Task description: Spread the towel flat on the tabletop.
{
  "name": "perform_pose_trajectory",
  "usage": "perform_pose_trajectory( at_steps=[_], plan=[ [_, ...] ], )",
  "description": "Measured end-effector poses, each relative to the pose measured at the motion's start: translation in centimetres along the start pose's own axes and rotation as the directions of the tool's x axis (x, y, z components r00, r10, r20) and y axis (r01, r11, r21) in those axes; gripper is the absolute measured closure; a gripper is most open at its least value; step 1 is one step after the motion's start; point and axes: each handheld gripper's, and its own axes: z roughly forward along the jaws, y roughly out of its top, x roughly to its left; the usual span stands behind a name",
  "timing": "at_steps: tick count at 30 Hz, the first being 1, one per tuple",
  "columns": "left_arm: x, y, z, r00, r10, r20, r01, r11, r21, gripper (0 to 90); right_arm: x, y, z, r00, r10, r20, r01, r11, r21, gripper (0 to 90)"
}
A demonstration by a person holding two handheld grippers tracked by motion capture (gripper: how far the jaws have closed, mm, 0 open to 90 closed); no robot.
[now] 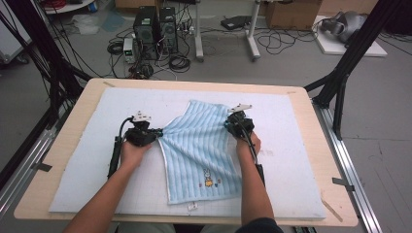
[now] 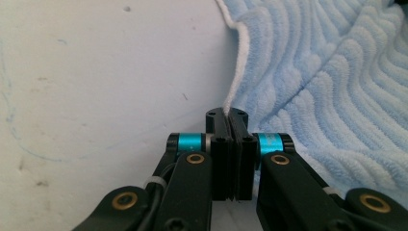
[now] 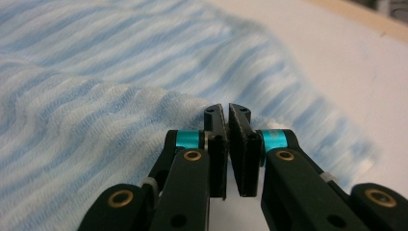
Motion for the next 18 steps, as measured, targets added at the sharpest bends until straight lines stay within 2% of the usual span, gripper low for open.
perform_pose_trajectory(
  at_steps=[3, 5, 6, 7, 8, 9, 11, 13, 18],
  plan=[
    [0.4, 0.0, 0.2, 0.9995, -0.032, 0.007, 0.032, 0.9985, -0.044, 88.2, -0.1, 1.1, 0.4, 0.9979, -0.003, 0.064, 0.004, 1.0, -0.025, 86.6],
    [0.3, -0.1, 0.4, 0.9995, -0.03, 0.004, 0.03, 0.9989, -0.037, 87.6, -0.1, 1.6, 0.5, 0.9956, 0.016, 0.092, -0.012, 0.999, -0.042, 86.5],
    [0.2, -0.1, 0.4, 0.9998, -0.02, -0.008, 0.019, 0.9991, -0.038, 83.4, -0.1, 1.8, 0.7, 0.9954, 0.022, 0.093, -0.019, 0.999, -0.036, 86.2],
    [0.1, -0.1, 0.4, 0.9995, -0.032, -0.008, 0.031, 0.9988, -0.038, 70.9, 0.0, 1.9, 0.7, 0.9953, 0.018, 0.095, -0.014, 0.999, -0.033, 84.6],
    [0.3, -0.1, 0.2, 0.9987, -0.05, 0.001, 0.05, 0.9982, -0.032, 59.6, 0.1, 1.9, 0.7, 0.9957, 0.018, 0.091, -0.015, 0.999, -0.036, 81.1],
    [0.4, -0.1, 0.1, 0.9983, -0.058, 0.01, 0.058, 0.9978, -0.033, 54.1, 0.1, 1.9, 0.5, 0.9966, 0.02, 0.08, -0.017, 0.999, -0.037, 76.2],
    [0.4, -0.2, -0.3, 0.9983, -0.057, 0.014, 0.057, 0.998, -0.028, 49.4, 0.0, 1.8, -0.1, 0.998, 0.021, 0.059, -0.018, 0.998, -0.055, 69.4],
    [0.3, -0.4, -0.7, 0.9974, -0.062, 0.037, 0.063, 0.9977, -0.024, 45.0, 0.0, 1.6, -1.1, 0.9989, 0.027, 0.039, -0.024, 0.997, -0.076, 64.4],
    [-0.5, -1.2, -2.0, 0.9968, -0.043, 0.067, 0.046, 0.9983, -0.037, 42.0, 0.1, 0.1, -3.8, 0.9998, 0.015, 0.01, -0.014, 0.995, -0.096, 56.6]
  ],
)
